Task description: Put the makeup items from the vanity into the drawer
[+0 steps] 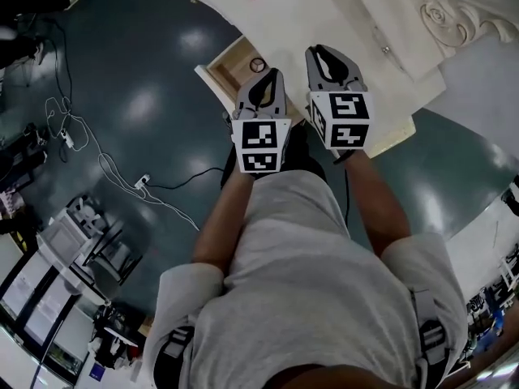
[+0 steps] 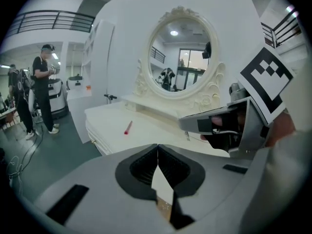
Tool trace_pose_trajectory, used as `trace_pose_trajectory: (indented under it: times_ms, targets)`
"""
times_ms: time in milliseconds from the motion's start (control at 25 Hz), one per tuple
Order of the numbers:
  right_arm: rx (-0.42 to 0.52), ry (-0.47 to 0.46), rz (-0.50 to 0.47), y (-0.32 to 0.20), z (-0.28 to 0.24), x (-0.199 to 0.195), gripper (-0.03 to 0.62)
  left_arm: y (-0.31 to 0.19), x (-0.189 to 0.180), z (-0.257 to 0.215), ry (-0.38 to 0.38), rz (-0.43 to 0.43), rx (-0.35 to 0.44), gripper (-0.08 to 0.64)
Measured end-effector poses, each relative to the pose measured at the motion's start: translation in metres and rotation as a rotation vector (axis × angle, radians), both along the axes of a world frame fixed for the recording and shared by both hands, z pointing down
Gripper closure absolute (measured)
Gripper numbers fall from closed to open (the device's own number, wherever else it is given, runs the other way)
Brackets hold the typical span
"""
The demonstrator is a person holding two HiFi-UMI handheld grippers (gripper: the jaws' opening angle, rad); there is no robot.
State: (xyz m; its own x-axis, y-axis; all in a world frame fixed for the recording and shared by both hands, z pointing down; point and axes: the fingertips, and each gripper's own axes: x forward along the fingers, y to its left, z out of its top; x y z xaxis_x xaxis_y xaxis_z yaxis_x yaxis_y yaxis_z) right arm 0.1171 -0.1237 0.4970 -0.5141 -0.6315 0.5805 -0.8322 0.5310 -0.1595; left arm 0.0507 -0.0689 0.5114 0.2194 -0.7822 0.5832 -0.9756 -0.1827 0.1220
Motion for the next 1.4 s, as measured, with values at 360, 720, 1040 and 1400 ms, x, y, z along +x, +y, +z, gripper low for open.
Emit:
trace_pose_trajectory:
  times_ms: [360,720,1040,1400]
  targets:
    - [-0.078,0.008,-0.068,0.035,0.012,-0.039,0.532,0.018,-0.040,0.006,-0.022,-0.083,-0.025,0.554]
    - [-0.113,0.043,-0.196,0.065,0.032,-0.084,0.532,0.041,-0.069,0.023,-0.003,-0.140,-0.063,0.554]
    - [-0.167,0.109,-0.345,0.093,0.076,-0.120,0.532,0.066,-0.090,0.067,0.011,-0.176,-0.132,0.553]
    - [-0.213,0.156,-0.415,0.113,0.116,-0.155,0.532,0.088,-0.134,0.090,0.020,-0.237,-0.154,0.554]
